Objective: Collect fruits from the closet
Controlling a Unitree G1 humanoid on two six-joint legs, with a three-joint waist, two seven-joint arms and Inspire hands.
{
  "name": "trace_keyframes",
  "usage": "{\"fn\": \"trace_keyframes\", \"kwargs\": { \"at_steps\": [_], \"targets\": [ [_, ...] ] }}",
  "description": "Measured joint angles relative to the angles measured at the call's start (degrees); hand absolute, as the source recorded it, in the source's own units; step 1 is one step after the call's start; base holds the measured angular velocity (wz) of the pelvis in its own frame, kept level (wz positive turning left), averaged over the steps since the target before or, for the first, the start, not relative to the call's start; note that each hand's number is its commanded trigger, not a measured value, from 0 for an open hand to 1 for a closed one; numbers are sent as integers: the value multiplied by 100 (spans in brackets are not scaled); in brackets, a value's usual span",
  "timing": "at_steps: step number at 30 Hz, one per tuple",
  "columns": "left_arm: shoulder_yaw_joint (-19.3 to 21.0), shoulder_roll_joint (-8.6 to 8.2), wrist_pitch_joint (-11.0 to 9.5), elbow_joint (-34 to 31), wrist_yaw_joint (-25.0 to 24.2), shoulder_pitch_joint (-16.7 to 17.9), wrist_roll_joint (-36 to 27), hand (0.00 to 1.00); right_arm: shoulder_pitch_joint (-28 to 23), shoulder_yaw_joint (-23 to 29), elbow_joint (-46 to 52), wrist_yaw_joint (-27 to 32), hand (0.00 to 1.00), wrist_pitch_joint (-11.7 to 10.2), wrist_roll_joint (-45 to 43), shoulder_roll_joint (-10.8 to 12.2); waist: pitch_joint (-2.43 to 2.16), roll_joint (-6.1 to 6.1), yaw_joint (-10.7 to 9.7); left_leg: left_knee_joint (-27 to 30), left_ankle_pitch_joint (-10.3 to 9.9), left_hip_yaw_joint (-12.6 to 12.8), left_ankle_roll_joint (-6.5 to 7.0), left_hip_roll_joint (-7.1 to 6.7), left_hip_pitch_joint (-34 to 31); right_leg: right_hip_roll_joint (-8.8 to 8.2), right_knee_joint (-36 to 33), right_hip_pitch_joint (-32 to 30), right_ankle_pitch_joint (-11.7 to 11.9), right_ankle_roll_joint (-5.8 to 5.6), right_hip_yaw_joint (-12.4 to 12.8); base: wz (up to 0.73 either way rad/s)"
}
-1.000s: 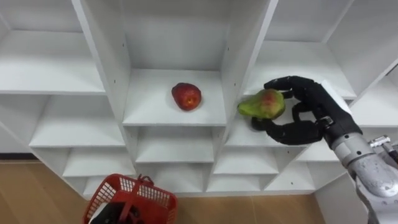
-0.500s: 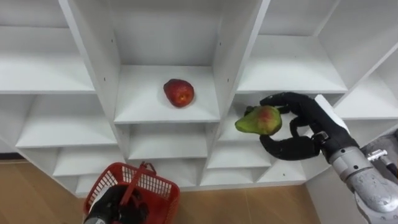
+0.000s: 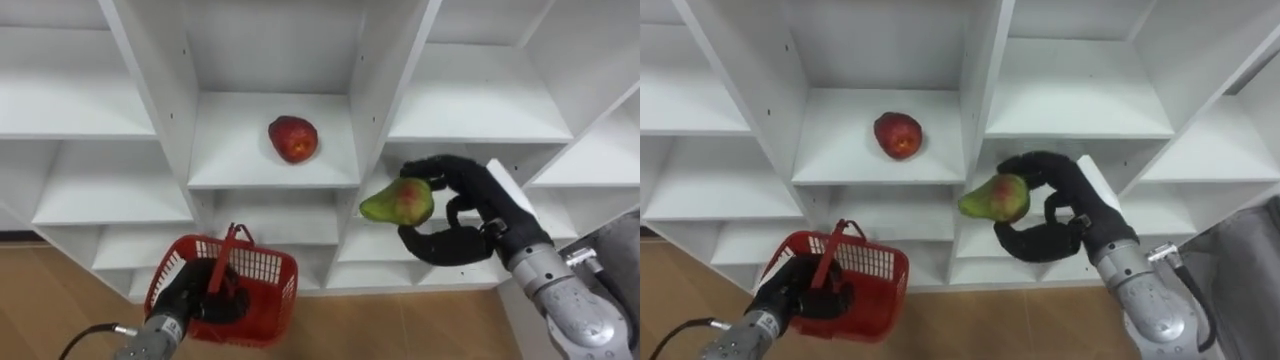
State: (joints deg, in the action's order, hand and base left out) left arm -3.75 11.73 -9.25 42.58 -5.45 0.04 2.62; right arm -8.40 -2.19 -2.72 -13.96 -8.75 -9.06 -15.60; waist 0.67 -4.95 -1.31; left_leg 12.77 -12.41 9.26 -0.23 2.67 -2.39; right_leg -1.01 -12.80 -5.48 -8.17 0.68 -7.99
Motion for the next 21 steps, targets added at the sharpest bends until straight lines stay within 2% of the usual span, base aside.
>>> {"fn": "trace_keyframes", "kwargs": {
  "at_steps": [3, 8, 13, 16, 21],
  "targets": [
    [-118, 1, -1, -18, -32, -37, -89, 100, 23, -150, -154, 0, 100, 0, 0, 2, 11, 34, 8, 122, -2, -26, 4, 13, -232, -8, -95, -212, 11, 19, -9, 3],
    [-281, 15, -7, -490, -250, -3, -555, 100, 94, -327, -370, 7, 100, -1, -1, 1, 10, 62, 29, 360, -3, -175, 1, 47, -628, -24, -118, -449, 38, 63, -92, 13],
    [-429, 12, -140, -724, -428, -45, -770, 100, 329, -355, -788, 32, 100, -59, 5, -5, 3, 114, 167, 464, -2, -188, 0, 55, -825, -44, -175, -606, 45, 76, -150, 3],
    [-513, 23, -164, -834, -511, -46, -962, 100, 428, -495, -1004, 137, 100, -59, 4, -30, -16, 149, 219, 515, 2, -182, 6, 53, -999, -69, -263, -799, 43, 79, -159, 1],
    [-582, 43, -190, -1037, -648, 0, -981, 100, 441, -679, -1042, 192, 100, -60, -12, -30, -16, 151, 307, 590, 4, -158, 9, 51, -1204, -94, -392, -1041, 27, 94, -164, -2]
  ]
}}
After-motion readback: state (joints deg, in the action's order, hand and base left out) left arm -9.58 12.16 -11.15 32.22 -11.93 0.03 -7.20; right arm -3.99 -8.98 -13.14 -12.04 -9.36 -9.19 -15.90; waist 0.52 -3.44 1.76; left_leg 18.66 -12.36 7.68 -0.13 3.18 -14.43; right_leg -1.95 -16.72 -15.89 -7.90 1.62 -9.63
